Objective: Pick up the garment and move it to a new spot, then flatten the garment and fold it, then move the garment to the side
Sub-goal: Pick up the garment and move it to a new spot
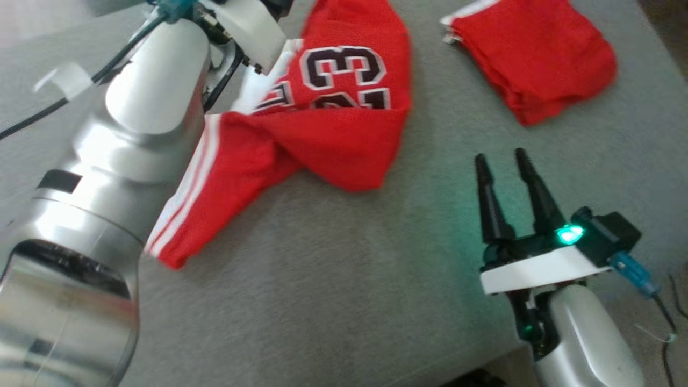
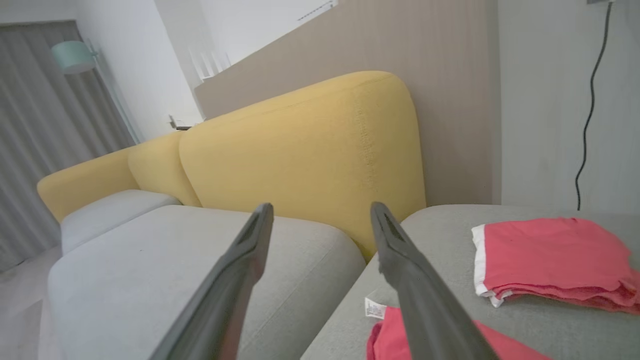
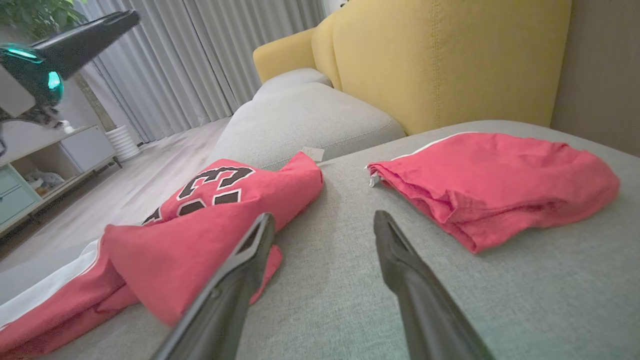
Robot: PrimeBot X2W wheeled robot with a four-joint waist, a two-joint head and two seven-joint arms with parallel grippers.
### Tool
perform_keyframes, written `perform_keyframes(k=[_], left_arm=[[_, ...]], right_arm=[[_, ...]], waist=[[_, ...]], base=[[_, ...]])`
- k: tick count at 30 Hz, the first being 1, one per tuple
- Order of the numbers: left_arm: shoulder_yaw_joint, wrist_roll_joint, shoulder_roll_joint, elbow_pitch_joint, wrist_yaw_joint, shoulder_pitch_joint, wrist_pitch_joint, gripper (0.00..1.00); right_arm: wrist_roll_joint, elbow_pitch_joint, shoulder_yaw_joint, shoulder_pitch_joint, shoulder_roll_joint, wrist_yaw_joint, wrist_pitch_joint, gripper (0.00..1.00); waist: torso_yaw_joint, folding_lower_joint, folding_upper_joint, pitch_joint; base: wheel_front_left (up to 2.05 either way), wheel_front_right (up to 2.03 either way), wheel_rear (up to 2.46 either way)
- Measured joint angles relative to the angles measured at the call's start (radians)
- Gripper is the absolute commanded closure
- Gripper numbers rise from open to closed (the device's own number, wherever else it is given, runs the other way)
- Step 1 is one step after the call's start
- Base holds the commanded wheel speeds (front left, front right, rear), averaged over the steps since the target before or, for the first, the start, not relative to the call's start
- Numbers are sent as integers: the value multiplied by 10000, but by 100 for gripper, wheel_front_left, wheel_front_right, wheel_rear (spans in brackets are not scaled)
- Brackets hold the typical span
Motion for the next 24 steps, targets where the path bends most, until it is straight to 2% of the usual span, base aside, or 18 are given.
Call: perform_keyframes(k=[4,7,15,19,24], left_arm=[[249,-184,251,-454,142,321,-242,0],[510,-466,500,-1060,479,1290,-326,0],[1547,-1024,1227,-3960,1866,5446,-330,0],[1992,-1166,1193,-5488,2535,7569,-339,0],[2307,-1175,976,-6468,2801,9175,-339,0]], right_arm=[[-328,105,-500,26,-4,0,0,0],[-593,184,-869,73,-2,0,0,0],[-1116,380,-1501,507,0,0,0,0],[-1290,518,-1743,729,0,0,0,0],[-1413,644,-2077,865,4,0,0,0]], waist=[[696,0,0,-246],[1265,0,0,-467],[2685,-1,0,-1101],[3154,-3,0,-1407],[3568,-2,0,-1600]], base=[[0,0,0],[0,0,0],[0,0,0],[0,0,0],[0,0,0]])
